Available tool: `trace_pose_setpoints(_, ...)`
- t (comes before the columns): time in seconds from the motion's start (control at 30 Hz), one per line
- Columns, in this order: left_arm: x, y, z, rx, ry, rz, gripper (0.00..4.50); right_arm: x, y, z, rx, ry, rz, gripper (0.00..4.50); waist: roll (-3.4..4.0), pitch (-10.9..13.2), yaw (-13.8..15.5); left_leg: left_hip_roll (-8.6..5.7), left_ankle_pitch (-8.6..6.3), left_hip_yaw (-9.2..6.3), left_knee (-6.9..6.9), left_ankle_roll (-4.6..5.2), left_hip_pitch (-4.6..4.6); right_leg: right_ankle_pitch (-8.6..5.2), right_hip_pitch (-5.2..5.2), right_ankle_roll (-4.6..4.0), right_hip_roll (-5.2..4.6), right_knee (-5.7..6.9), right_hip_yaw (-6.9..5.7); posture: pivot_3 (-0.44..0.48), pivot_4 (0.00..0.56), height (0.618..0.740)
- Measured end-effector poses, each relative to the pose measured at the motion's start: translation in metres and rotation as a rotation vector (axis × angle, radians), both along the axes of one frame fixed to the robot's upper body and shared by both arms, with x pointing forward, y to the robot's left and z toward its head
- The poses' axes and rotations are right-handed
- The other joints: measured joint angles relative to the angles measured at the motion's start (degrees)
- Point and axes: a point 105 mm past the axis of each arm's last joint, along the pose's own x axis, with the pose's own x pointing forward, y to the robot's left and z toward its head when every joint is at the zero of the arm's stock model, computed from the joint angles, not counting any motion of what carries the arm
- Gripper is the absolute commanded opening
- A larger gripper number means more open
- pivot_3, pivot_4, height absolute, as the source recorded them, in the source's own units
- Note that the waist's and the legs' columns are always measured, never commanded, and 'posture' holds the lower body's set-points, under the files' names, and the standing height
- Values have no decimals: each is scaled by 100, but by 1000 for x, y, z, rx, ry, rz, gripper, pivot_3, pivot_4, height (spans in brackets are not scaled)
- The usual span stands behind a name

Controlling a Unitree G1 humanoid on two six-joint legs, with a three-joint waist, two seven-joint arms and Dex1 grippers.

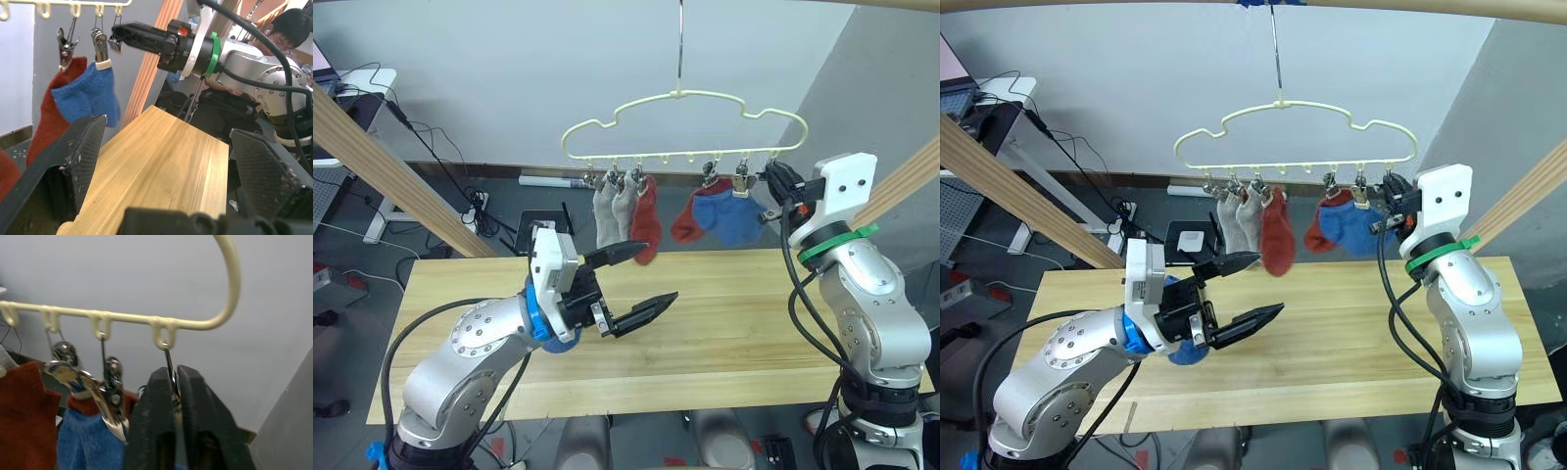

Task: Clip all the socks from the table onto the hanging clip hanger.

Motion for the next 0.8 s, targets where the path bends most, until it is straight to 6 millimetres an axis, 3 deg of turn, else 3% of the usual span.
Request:
trace_pose_setpoints(0.13, 0, 0, 0, 1, -1, 2, 4500, 1, 2, -2, 5, 4, -3, 2695, 0, 0, 1, 0, 0, -1, -1, 0, 0, 0, 0, 0, 0, 0, -1, -149, 330, 740)
trace_pose_setpoints(0.47, 0, 0, -1, 4, 1, 0, 4500, -7, 2, -25, -37, 20, -80, 2695, 0, 0, 26, 2, 0, -1, -2, 0, 1, 0, -1, 0, 1, 1, -1, -153, 328, 740)
trace_pose_setpoints(0.63, -2, 0, 0, 1, -7, -15, 4500, -11, 12, -22, -15, -8, -94, 2695, 0, 0, 30, 1, 1, 0, 1, -1, 1, 1, 0, -1, 1, 1, 0, -149, 323, 740)
trace_pose_setpoints(0.73, -1, -2, 5, -10, -27, -19, 4500, -11, 18, -23, -7, -13, -96, 2068, 0, 0, 33, 1, 1, -1, 0, -1, 1, 1, -1, -1, 1, 1, -1, -146, 321, 740)
trace_pose_setpoints(0.8, 0, -2, 9, -11, -43, -20, 4500, -11, 22, -20, -3, -27, -92, 1415, 0, 0, 31, 2, 1, -1, 0, -1, 1, 1, -1, -1, 1, 1, -1, -143, 317, 740)
